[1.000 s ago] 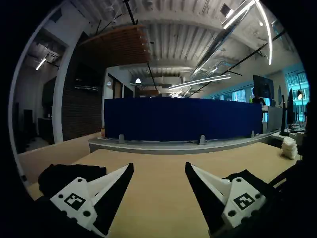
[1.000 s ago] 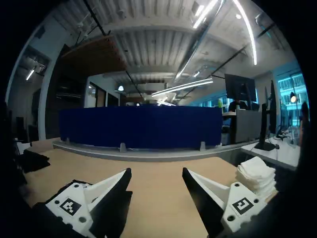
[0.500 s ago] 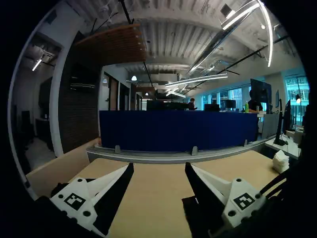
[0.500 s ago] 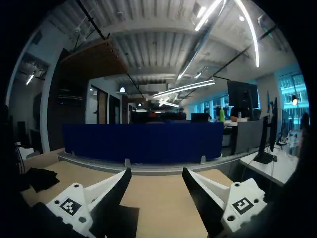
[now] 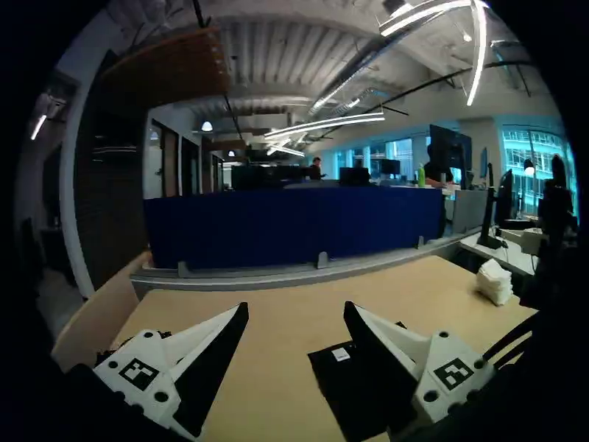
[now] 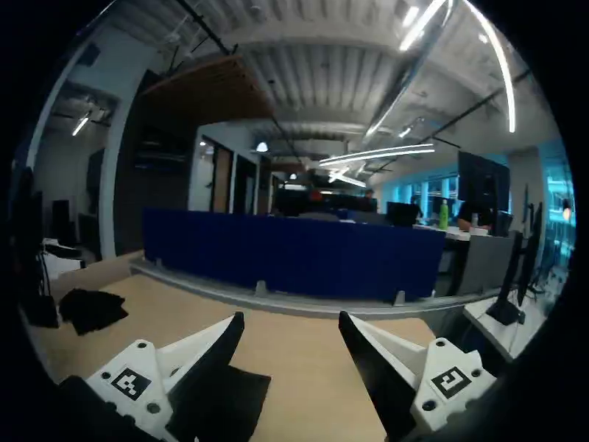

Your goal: Fold towel

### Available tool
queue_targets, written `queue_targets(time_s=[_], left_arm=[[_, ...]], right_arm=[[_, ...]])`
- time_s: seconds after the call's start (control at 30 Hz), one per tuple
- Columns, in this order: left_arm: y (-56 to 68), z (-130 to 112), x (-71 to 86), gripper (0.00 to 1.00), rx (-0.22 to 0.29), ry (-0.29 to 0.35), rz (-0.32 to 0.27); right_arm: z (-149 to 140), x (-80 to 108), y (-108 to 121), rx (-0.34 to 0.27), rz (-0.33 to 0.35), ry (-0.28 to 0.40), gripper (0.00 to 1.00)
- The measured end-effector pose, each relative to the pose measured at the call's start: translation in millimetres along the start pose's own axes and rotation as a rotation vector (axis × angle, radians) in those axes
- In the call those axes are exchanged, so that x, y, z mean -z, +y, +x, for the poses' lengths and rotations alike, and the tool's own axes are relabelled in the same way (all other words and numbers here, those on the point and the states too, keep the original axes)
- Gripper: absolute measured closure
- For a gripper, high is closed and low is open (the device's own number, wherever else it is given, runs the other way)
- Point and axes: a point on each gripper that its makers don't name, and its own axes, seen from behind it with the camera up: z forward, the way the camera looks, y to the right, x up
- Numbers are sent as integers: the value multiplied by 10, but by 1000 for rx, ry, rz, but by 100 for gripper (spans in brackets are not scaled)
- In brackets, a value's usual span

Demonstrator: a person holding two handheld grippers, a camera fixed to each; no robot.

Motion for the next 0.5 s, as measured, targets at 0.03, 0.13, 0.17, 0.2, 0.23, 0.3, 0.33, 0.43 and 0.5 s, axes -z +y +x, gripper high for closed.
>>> queue_targets(time_s=[0.03,0.13,0.17,0.2,0.23,0.3,0.33,0.43,0.5], left_arm=[[58,-36,-9,4,-6,-19,-27],[219,-138,-24,4,-17,-72,-99],[270,-171,-25,4,-19,-88,-122],[314,-194,-26,4,-18,-102,-144],[357,-213,-26,4,-16,-114,-168],[416,-243,-31,4,-10,-133,-202],[424,-255,-40,4,-7,-139,-209],[437,-302,-66,4,-5,-153,-221],[441,-353,-80,4,-9,-163,-225]], right_arm=[[-42,-7,-80,19,33,-22,1],[-169,-17,-292,60,123,-86,0],[-211,-18,-356,70,150,-107,0],[-249,-18,-410,77,175,-127,0],[-288,-16,-460,83,200,-147,0],[-351,-15,-532,93,237,-177,0],[-376,-18,-550,98,246,-187,0],[-461,-20,-592,112,265,-213,0],[-531,-17,-615,120,276,-230,0]])
